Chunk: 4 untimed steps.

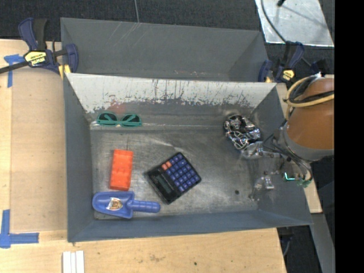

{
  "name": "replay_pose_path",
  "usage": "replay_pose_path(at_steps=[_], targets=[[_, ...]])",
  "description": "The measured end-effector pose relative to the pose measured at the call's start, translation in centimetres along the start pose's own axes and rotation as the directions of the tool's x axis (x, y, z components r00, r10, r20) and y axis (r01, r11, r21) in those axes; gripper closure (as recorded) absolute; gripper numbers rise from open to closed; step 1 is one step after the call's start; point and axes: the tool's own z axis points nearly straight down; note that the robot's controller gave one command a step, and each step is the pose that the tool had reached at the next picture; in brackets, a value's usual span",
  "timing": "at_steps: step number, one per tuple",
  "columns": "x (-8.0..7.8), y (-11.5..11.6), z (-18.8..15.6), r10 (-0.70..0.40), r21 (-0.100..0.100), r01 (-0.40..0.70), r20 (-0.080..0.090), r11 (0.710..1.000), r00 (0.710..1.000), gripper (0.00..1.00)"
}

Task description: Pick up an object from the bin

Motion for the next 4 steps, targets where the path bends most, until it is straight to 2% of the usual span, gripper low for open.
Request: replay_pose_path(at_steps=[1, 2, 3, 4], targets=[[-0.2, 0.0, -0.3, -0.003, 0.001, 0.003, 0.007, 1.0, 1.0, 0.0], [-1.2, 2.1, 0.7, -0.162, 0.005, 0.162, 0.006, 0.987, 0.987, 0.0], [-2.6, 3.5, 1.4, -0.514, 0.002, 0.514, 0.008, 0.858, 0.858, 0.0], [-1.7, 1.3, 1.5, -0.635, 0.004, 0.635, 0.004, 0.772, 0.772, 0.0]])
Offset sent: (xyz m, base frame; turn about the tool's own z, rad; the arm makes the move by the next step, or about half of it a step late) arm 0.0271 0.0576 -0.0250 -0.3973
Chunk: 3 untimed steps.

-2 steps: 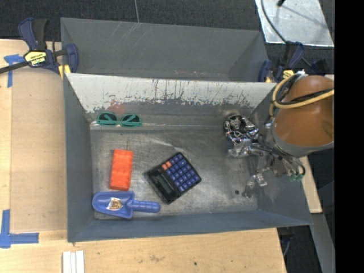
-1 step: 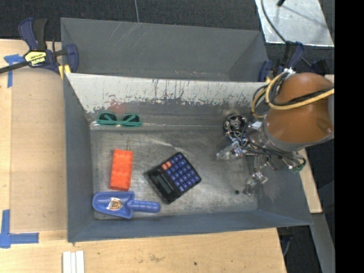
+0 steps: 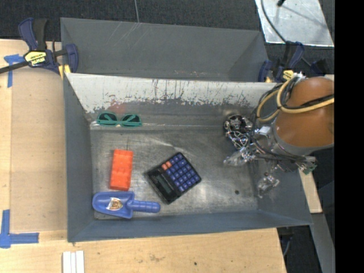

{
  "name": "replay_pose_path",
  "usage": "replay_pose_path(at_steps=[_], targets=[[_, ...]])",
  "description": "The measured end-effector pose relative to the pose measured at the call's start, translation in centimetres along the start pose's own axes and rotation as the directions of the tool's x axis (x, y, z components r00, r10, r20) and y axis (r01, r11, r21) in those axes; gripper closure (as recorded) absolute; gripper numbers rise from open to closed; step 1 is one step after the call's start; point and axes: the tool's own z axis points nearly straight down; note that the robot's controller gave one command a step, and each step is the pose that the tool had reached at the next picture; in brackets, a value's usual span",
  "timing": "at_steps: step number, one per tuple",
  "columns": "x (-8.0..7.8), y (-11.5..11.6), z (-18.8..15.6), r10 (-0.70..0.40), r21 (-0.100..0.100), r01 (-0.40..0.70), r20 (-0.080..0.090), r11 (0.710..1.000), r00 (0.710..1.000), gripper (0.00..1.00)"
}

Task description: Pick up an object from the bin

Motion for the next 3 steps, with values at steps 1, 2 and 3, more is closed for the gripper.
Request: replay_pose_path(at_steps=[1, 2, 3], targets=[[-0.8, -0.9, 0.7, 0.237, 0.001, -0.237, 0.003, 0.972, 0.972, 0.0], [-0.8, -2.5, -0.7, 0.226, 0.0, -0.226, 0.001, 0.974, 0.974, 0.0], [-1.5, -4.5, -0.8, 0.356, -0.005, -0.356, -0.005, 0.935, 0.935, 0.0]])
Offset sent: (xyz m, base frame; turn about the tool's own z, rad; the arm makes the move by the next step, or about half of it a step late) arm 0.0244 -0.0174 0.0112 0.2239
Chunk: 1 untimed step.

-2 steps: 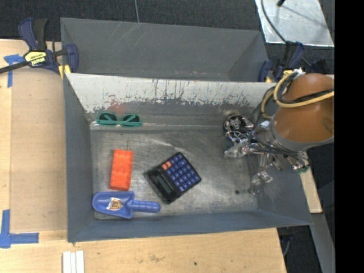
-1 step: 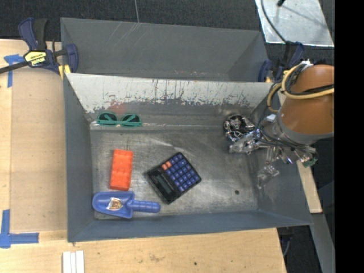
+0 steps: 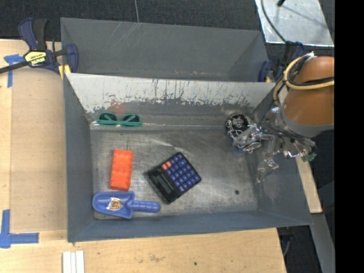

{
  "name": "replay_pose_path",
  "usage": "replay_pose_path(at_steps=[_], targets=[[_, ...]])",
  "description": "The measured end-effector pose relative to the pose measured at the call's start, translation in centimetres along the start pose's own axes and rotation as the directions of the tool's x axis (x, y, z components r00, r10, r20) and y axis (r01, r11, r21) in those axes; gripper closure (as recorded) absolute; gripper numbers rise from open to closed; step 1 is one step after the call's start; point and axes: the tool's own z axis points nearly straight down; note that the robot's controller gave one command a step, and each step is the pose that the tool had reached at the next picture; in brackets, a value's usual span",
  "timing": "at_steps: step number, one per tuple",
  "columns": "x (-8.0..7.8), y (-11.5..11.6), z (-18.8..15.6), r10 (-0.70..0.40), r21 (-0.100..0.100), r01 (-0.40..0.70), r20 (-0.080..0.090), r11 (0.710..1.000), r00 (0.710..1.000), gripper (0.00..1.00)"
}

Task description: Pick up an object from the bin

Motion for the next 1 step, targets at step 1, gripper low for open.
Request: replay_pose_path(at_steps=[1], targets=[[-2.36, 0.6, 1.56, -0.112, 0.002, 0.112, 0.003, 0.994, 0.994, 0.0]])
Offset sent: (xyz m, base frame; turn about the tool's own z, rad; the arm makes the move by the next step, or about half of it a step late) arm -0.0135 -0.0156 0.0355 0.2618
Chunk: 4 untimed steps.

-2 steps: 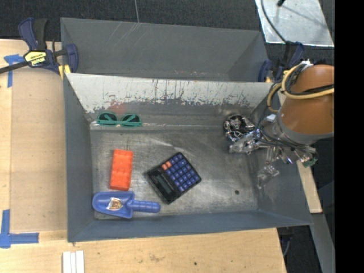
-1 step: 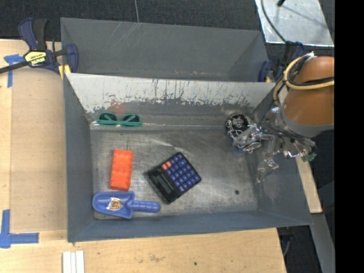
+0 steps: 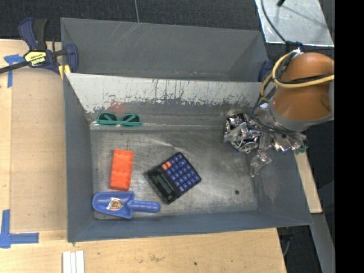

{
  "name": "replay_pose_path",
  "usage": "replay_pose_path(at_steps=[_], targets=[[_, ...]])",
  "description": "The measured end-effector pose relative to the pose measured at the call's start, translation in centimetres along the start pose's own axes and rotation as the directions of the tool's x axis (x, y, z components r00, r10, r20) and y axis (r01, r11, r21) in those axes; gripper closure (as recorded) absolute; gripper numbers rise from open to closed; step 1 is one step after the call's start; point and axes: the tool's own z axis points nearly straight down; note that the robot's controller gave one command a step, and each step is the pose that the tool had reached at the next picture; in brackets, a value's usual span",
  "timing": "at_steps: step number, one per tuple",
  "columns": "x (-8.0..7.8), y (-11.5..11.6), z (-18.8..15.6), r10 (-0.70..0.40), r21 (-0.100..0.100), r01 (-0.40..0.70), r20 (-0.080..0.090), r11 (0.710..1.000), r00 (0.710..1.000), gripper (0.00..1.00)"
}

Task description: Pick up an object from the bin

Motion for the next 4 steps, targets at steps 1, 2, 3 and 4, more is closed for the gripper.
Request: replay_pose_path(at_steps=[1, 2, 3, 4], targets=[[0.9, -0.5, -1.3, -0.216, 0.005, 0.216, 0.003, 0.976, 0.976, 0.0], [-0.7, -0.2, -1.1, -0.089, 0.005, 0.089, 0.005, 0.996, 0.996, 0.0], [-3.1, -2.7, -0.3, -0.22, 0.006, 0.22, 0.004, 0.975, 0.975, 0.0], [-3.8, -2.8, -0.7, -0.201, 0.003, 0.201, 0.002, 0.979, 0.979, 0.0]])
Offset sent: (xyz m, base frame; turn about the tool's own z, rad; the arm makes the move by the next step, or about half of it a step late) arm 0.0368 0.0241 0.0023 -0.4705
